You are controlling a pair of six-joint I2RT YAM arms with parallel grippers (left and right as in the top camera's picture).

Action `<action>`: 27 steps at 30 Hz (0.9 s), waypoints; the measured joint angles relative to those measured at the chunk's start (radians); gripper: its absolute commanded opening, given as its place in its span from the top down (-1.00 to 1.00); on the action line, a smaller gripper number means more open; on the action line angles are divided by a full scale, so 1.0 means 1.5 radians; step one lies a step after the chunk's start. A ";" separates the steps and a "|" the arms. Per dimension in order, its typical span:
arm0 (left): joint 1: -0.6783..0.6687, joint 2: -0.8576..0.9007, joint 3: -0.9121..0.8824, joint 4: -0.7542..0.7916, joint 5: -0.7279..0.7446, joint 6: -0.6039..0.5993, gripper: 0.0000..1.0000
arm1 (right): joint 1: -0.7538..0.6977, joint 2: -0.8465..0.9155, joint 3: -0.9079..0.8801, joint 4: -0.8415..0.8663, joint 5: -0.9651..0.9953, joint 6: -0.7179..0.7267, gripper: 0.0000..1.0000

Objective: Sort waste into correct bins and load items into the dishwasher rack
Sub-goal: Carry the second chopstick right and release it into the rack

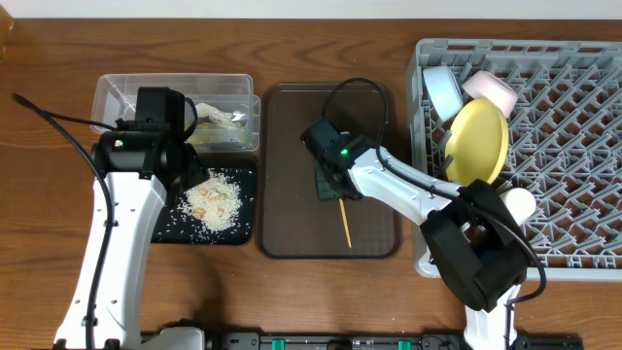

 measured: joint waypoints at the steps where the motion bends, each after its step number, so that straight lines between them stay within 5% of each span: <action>1: 0.000 0.000 0.000 0.000 0.000 0.000 -0.55 | -0.001 -0.001 0.000 -0.004 0.000 0.000 0.98; 6: 0.000 0.000 0.000 0.000 0.000 0.000 -0.55 | -0.030 -0.041 -0.002 -0.027 0.001 -0.021 0.98; 16: 0.000 0.000 0.000 0.000 0.002 -0.001 -0.64 | -0.202 -0.303 0.003 -0.157 0.011 -0.127 0.98; 27: -0.002 0.000 0.000 0.032 0.068 0.010 -0.75 | -0.342 -0.294 -0.026 -0.202 -0.048 -0.259 0.83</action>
